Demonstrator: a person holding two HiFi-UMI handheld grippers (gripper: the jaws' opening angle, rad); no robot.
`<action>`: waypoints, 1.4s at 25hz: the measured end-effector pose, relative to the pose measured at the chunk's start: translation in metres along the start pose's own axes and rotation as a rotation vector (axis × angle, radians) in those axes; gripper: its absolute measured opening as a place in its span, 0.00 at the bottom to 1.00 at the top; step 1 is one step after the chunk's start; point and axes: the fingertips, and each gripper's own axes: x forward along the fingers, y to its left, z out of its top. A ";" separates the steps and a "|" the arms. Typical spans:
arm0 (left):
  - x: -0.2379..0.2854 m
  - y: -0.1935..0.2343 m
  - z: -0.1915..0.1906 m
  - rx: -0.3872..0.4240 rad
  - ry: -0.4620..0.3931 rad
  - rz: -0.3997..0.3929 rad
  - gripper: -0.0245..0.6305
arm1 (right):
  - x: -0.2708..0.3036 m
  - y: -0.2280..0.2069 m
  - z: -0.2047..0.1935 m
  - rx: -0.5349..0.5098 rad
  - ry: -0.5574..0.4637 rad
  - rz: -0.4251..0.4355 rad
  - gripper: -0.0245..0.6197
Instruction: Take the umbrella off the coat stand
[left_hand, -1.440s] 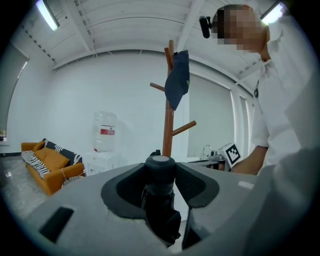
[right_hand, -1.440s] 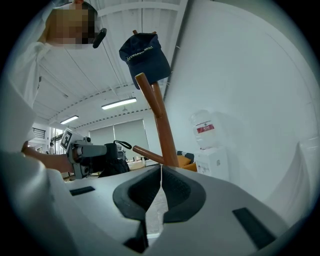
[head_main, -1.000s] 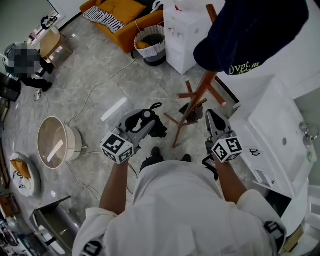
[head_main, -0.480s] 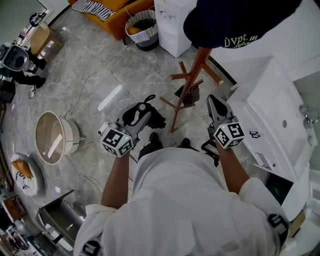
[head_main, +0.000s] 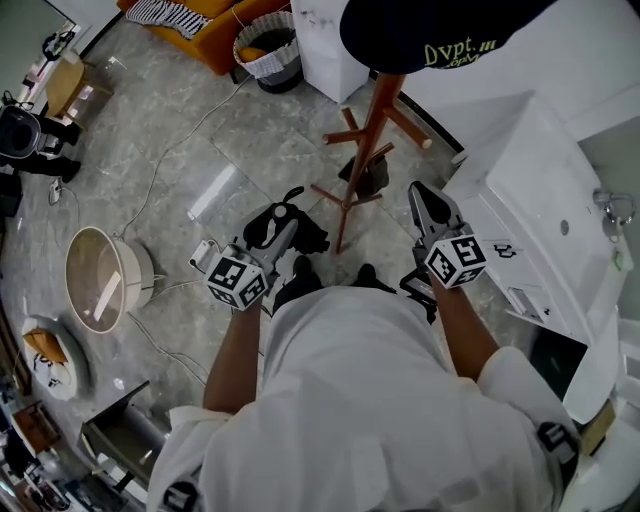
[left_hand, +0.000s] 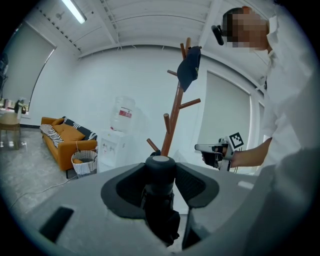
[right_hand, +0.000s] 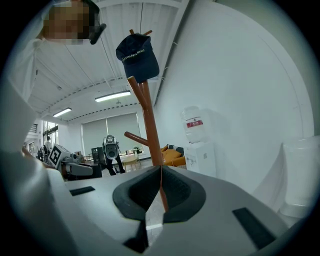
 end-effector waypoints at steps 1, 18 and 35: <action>0.001 -0.001 -0.002 -0.002 0.002 0.001 0.33 | -0.001 0.000 -0.001 -0.001 0.003 0.000 0.07; 0.005 -0.001 -0.021 -0.038 0.026 -0.007 0.33 | -0.005 0.001 -0.011 0.009 0.020 -0.003 0.06; 0.007 -0.003 -0.022 -0.051 0.026 -0.029 0.33 | -0.002 0.006 -0.013 0.003 0.023 0.019 0.06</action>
